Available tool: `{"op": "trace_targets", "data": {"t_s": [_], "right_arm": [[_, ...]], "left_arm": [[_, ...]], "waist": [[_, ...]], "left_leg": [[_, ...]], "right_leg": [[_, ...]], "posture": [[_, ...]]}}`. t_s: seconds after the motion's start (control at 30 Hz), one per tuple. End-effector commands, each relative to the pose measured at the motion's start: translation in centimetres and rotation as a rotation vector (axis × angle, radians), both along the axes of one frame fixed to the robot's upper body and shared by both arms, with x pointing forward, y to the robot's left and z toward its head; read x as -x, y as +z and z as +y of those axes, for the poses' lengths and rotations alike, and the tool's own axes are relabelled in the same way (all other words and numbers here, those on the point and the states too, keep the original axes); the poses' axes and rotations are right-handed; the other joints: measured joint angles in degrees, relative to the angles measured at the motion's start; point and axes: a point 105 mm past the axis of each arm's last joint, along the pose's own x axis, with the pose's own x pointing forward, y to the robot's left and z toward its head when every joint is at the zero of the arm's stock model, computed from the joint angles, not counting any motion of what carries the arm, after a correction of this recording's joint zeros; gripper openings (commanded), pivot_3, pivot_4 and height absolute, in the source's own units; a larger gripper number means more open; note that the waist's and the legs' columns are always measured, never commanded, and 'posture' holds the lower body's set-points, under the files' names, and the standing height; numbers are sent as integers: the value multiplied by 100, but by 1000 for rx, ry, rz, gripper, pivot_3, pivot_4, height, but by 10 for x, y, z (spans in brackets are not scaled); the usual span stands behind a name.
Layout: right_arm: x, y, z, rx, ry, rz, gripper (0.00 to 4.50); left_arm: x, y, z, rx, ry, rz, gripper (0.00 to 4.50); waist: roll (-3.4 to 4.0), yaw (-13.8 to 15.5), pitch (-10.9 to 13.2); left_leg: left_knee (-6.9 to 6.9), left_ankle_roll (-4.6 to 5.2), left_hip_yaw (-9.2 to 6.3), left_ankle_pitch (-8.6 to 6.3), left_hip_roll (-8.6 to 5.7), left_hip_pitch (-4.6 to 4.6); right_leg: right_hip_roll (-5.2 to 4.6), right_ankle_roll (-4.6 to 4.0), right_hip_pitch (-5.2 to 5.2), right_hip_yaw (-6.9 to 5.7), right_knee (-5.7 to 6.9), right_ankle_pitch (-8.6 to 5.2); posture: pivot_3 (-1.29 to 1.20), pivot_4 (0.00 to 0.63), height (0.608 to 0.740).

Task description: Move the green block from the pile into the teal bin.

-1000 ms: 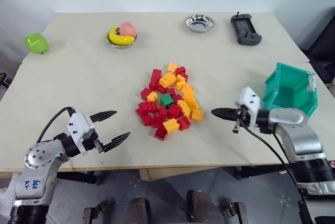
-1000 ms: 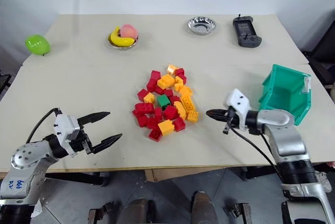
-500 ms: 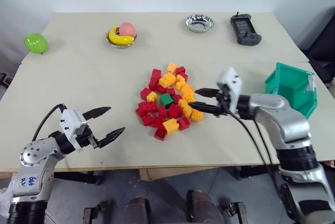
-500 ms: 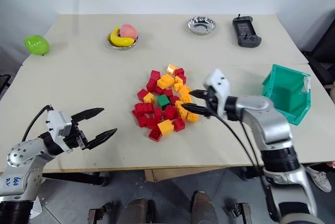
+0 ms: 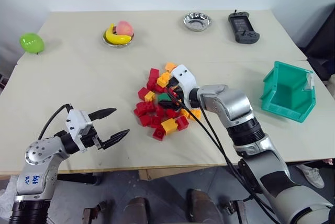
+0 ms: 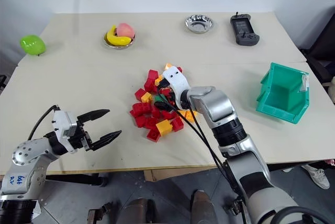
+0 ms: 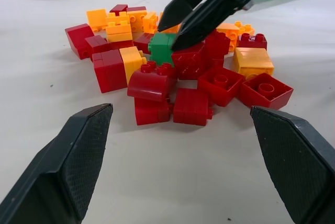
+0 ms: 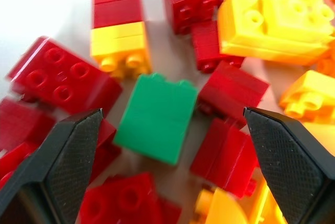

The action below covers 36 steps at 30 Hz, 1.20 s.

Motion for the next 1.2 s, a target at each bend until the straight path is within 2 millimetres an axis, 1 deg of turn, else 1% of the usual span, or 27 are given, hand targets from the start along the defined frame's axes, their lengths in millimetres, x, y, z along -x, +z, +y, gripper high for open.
{"op": "trace_targets", "data": {"t_s": [0.03, 0.1, 0.27, 0.33, 0.37, 0.43, 0.5, 0.57, 0.63, 0.7, 0.77, 0.8, 0.87, 0.93, 1.0, 1.03, 1.07, 1.13, 1.2], "right_arm": [[0, -8, 4, 28, -5, 31, 4305], [2, -10, 8, 48, 15, 38, 3872], [12, -12, 13, 104, 80, 60, 2196], [16, -14, 11, 132, 101, 64, 1529], [18, -15, 9, 138, 104, 65, 1455], [19, -16, 5, 142, 101, 62, 1456], [15, -13, 0, 118, 73, 44, 1456], [14, -5, -6, 66, 69, -9, 1456], [16, 7, -10, 17, 102, -76, 1456], [18, 21, -26, -48, 116, -165, 1456], [20, 43, -53, -166, 62, -242, 1456], [22, 56, -66, -210, 45, -312, 1456], [23, 79, -108, -255, -88, -455, 1456], [25, 94, -154, -275, -278, -567, 1456], [34, 101, -197, -232, -435, -664, 1456], [42, 101, -225, -181, -525, -690, 1456], [50, 102, -248, -127, -595, -716, 1456], [64, 106, -284, -61, -707, -765, 1456], [70, 105, -315, 6, -821, -765, 1456]], "left_arm": [[1, 10, -7, -3, -18, -52, 4500], [1, 10, -10, 2, -28, -55, 4500], [-1, 14, -23, 17, -68, -71, 4500], [-2, 15, -28, 24, -84, -78, 4500], [-3, 15, -31, 26, -93, -83, 4500], [-3, 15, -37, 31, -106, -89, 4500], [-5, 14, -41, 38, -120, -91, 4500], [-5, 14, -47, 49, -139, -90, 4500], [-6, 14, -50, 53, -163, -87, 4500], [-6, 15, -57, 61, -190, -89, 4500], [-10, 19, -64, 85, -221, -93, 4500], [-12, 20, -67, 97, -233, -92, 4500], [-15, 22, -75, 126, -261, -92, 4500], [-18, 24, -85, 159, -282, -94, 4500], [-22, 28, -96, 211, -297, -94, 4500], [-26, 32, -105, 255, -298, -94, 4500], [-30, 36, -113, 288, -301, -95, 4500], [-36, 44, -126, 333, -306, -114, 4500], [-42, 52, -139, 359, -321, -126, 4500]], "waist": [[0, -20, 0], [0, -50, 0], [-1, -68, -1], [-2, -72, -1], [-2, -71, -1], [-2, -72, -2], [-2, -68, -2], [-5, -50, -3], [-5, -26, -3], [-5, 47, -3], [-6, 105, -1], [-7, 114, -1], [-7, 131, -1], [-7, 154, -1], [-8, 203, -1], [-8, 224, -1], [-8, 247, -1], [-8, 310, 0], [-7, 319, 0]], "left_leg": [[0, 0, 0, 0, 0, 0], [0, 0, 1, 0, 0, 1], [2, 0, 1, 0, 0, 2], [2, 0, 1, 0, 0, 3], [2, 0, 1, 0, -1, 4], [2, 0, 2, 0, -1, 4], [2, 1, 2, 0, -2, 4], [2, 1, 2, 0, -3, 4], [3, 1, 2, 0, -3, 4], [6, 1, 2, 0, -4, 3], [6, 2, 3, -1, -5, 2], [8, 3, 4, -2, -6, 0], [10, 3, 6, -2, -6, -2], [7, 3, 7, -2, -6, -2], [5, 3, 8, -2, -6, -1], [5, 3, 8, -2, -6, -1], [4, 3, 10, -2, -6, -1], [7, 6, 11, -3, -9, -2], [13, 7, 19, -4, -10, -1]], "right_leg": [[0, 0, 0, 0, 0, 0], [-1, 0, 0, 0, 2, 0], [-3, 0, 1, 0, 7, 0], [-3, -1, 1, -1, 8, 0], [-4, -1, 1, -1, 7, 0], [-6, -1, 1, -4, 7, 0], [-8, -1, 1, -6, 8, 0], [-8, -1, 2, -7, 7, 0], [-9, -1, 2, -7, 6, 0], [-9, 0, 2, -7, 5, 0], [-10, 0, 5, -8, 0, 1], [-11, 2, 5, -9, -3, 1], [-11, 3, 4, -9, -7, 2], [-10, 3, 4, -9, -10, 2], [-10, 3, 5, -9, -13, 2], [-9, 3, 6, -9, -16, 3], [-9, 4, 7, -8, -20, 3], [-10, 10, 12, -9, -26, 6], [-10, 15, 12, -3, -29, 10]], "posture": [[0, 150, 740], [0, 150, 740], [0, 150, 740], [0, 150, 740], [0, 150, 740], [0, 150, 740], [0, 150, 740], [0, 150, 740], [0, 150, 740], [0, 150, 740], [0, 150, 740], [0, 150, 740], [0, 150, 740], [0, 150, 740], [0, 150, 740], [0, 150, 740], [0, 150, 740], [0, 150, 740], [0, 150, 740]]}}
